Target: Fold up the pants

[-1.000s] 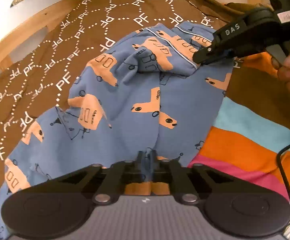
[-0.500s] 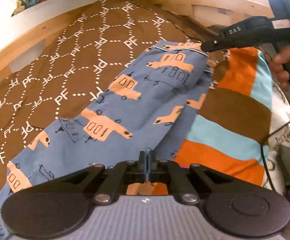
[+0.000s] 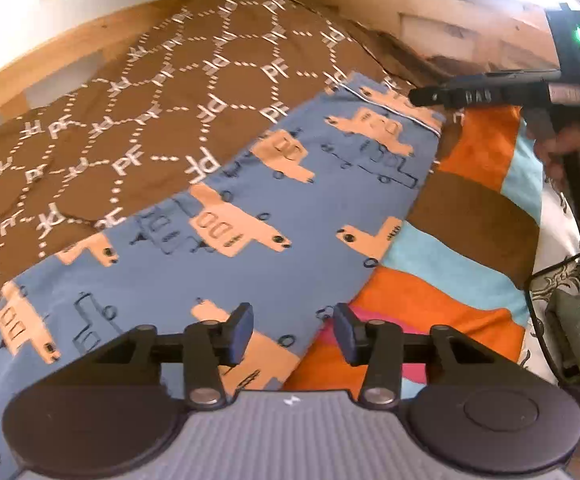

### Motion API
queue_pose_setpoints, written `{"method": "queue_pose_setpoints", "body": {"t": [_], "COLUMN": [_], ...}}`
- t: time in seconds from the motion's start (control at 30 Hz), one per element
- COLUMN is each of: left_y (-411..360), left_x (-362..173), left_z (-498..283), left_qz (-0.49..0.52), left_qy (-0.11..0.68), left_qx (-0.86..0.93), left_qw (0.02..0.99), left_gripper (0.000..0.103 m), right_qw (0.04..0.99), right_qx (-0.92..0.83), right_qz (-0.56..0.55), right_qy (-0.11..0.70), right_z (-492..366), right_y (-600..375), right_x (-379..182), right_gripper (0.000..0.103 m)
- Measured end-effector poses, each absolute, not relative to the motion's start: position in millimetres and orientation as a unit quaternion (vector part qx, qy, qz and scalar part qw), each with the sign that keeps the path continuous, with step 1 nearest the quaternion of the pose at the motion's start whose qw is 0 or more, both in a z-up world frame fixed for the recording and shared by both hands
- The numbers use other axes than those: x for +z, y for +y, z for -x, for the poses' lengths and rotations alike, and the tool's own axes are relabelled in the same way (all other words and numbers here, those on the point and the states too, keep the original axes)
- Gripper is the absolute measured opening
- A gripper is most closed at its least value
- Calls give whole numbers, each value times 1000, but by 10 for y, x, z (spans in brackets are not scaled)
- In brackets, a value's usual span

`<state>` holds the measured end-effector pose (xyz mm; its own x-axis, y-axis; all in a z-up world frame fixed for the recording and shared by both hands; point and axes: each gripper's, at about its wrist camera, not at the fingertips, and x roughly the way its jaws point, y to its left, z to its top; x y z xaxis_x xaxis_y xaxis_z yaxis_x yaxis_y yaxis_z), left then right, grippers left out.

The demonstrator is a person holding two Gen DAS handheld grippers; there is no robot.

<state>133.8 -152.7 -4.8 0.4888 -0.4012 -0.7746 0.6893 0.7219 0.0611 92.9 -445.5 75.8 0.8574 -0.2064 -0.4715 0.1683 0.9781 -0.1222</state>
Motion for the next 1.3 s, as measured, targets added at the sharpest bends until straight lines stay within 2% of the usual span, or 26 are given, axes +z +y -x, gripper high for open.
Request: {"method": "queue_pose_setpoints", "body": {"t": [0.1, 0.17, 0.23, 0.27, 0.37, 0.57, 0.7, 0.73, 0.77, 0.8, 0.83, 0.9, 0.93, 1.03, 1.13, 1.3], "left_y": [-1390, -1246, -1011, -911, -615, 43, 575, 729, 859, 910, 870, 697, 637, 306, -74, -531], "left_x": [-92, -216, -294, -287, -140, 295, 341, 296, 273, 295, 327, 411, 443, 650, 745, 332], "left_z": [-1362, -1380, -1358, -1349, -1314, -1334, -1502, -1529, -1493, -1431, -1382, -1293, -1255, -1266, -1553, -2466], "left_qz": [-201, -224, -231, -228, -210, -202, -159, -144, -128, -127, -136, -154, -153, -163, -195, -241], "left_qy": [403, 429, 429, 430, 437, 386, 431, 453, 451, 438, 435, 429, 423, 387, 341, 375], "left_qx": [-283, -252, -248, -246, -231, -150, -57, -37, -42, -53, -54, -57, -71, -146, -142, -85], "left_qw": [847, 838, 837, 838, 843, 888, 887, 879, 882, 889, 888, 888, 890, 896, 909, 891], "left_gripper": [56, 62, 78, 79, 79, 79, 80, 79, 74, 74, 74, 86, 86, 86, 86, 76], "right_qw": [960, 942, 928, 929, 934, 951, 939, 933, 927, 926, 926, 929, 932, 941, 943, 927], "right_qx": [-40, -22, -24, -29, -36, 24, 94, 105, 113, 113, 112, 116, 117, 122, 144, 159], "right_qz": [85, 108, 132, 137, 119, 114, 156, 169, 190, 202, 212, 211, 202, 176, 168, 235], "right_qy": [264, 317, 348, 343, 334, 288, 292, 301, 304, 299, 291, 281, 277, 264, 247, 247], "right_z": [-994, -1120, -1199, -1206, -1193, -1085, -1050, -1054, -1045, -1019, -999, -985, -988, -991, -956, -859], "right_y": [-4175, -4083, -4034, -4013, -4025, -3774, -3365, -3284, -3195, -3146, -3106, -3089, -3090, -3053, -2944, -2729], "right_x": [623, 445, 262, 257, 309, 398, 300, 254, 206, 196, 198, 228, 251, 334, 376, 232], "right_gripper": [83, 89, 92, 95, 96, 98, 98, 98, 98, 98, 98, 98, 98, 98, 98, 98]}}
